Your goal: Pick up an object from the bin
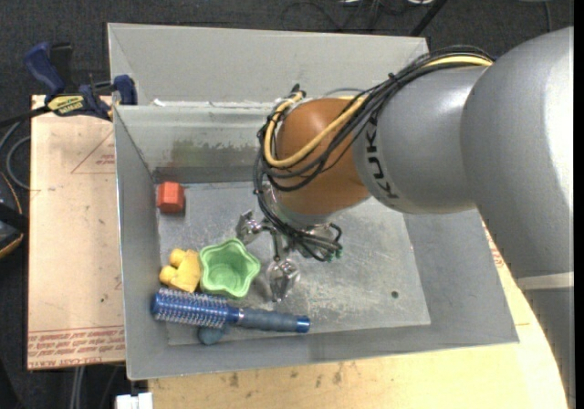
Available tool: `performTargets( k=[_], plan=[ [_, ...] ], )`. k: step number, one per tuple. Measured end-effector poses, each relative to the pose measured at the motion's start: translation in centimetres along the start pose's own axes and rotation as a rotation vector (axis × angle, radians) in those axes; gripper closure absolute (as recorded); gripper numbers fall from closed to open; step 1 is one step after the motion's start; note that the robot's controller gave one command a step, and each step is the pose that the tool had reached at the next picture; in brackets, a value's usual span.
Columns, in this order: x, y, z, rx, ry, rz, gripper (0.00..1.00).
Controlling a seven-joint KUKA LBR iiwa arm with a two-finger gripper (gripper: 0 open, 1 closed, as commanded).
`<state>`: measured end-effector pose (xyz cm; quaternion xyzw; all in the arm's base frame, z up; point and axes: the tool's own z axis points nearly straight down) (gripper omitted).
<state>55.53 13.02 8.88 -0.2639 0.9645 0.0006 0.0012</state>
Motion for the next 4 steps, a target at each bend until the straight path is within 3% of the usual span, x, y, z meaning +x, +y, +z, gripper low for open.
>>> performTargets(
  k=[1,2,3,4],
  plan=[
    [-3.9,8.7,-0.6,0.000,0.000,-0.099,0.00],
    [-0.1,7.8,-1.0,0.003,-0.006,-0.291,0.00],
    [0.4,11.4,-0.5,0.002,-0.006,-0.537,0.00],
    [1.1,11.9,-9.3,0.003,-0.008,-0.717,0.00]
  ],
)
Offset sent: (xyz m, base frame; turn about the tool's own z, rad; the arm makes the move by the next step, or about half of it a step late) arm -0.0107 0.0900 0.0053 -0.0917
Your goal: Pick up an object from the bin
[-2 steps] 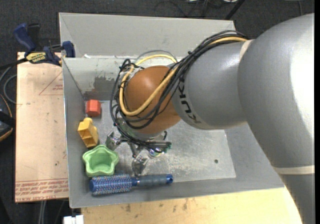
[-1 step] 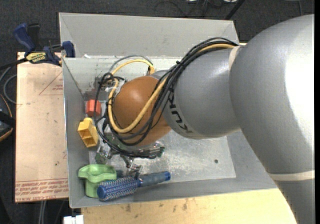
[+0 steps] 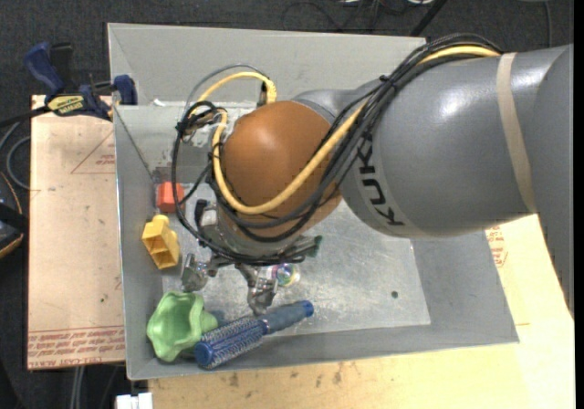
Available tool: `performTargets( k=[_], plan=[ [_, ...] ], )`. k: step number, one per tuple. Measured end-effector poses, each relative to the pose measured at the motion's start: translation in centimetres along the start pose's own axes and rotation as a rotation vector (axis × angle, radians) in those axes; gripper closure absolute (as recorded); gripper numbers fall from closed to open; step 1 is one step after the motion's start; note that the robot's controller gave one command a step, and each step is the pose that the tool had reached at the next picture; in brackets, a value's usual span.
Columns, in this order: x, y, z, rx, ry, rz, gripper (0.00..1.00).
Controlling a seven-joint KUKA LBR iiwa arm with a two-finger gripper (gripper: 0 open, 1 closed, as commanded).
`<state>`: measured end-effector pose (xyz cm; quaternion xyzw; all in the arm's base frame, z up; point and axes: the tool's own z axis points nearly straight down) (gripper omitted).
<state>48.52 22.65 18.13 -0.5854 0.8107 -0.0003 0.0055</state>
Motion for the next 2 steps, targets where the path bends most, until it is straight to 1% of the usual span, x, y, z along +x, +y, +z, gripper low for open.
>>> performTargets(
  k=[1,2],
  plan=[
    [0.8,-1.0,-2.5,-0.005,0.004,-0.073,0.00],
    [3.7,-0.8,3.4,-0.012,0.008,-0.349,0.00]
  ],
)
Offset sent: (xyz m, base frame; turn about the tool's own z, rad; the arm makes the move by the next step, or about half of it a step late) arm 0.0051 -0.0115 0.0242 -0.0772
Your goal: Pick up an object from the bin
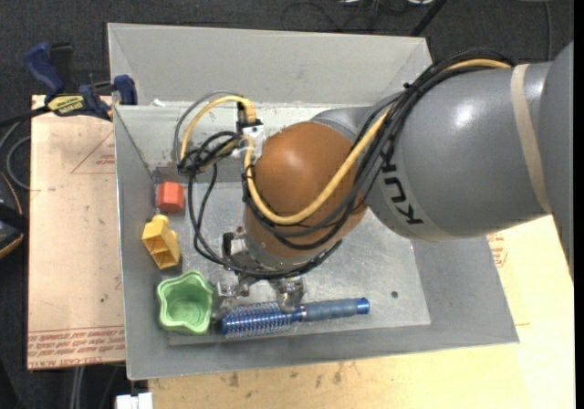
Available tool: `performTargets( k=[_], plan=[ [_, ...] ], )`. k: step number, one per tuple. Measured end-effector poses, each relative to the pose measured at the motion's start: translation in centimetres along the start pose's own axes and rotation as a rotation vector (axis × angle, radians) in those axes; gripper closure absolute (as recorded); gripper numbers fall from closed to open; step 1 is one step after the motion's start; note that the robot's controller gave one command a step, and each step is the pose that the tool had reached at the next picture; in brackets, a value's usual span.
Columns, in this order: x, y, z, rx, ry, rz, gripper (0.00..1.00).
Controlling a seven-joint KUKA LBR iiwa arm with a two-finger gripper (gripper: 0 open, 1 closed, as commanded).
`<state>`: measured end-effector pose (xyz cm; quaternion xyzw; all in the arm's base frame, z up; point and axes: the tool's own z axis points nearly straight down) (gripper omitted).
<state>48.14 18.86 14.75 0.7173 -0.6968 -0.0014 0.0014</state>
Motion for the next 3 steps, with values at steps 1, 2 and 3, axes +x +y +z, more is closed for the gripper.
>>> performTargets(
  k=[1,2,3],
  plan=[
    [9.4,-1.2,5.0,0.017,-0.003,-0.111,0.00],
    [16.9,0.1,-0.4,0.005,0.001,-0.466,0.00],
    [18.6,-0.1,7.2,0.009,-0.001,-0.320,0.00]
  ],
)
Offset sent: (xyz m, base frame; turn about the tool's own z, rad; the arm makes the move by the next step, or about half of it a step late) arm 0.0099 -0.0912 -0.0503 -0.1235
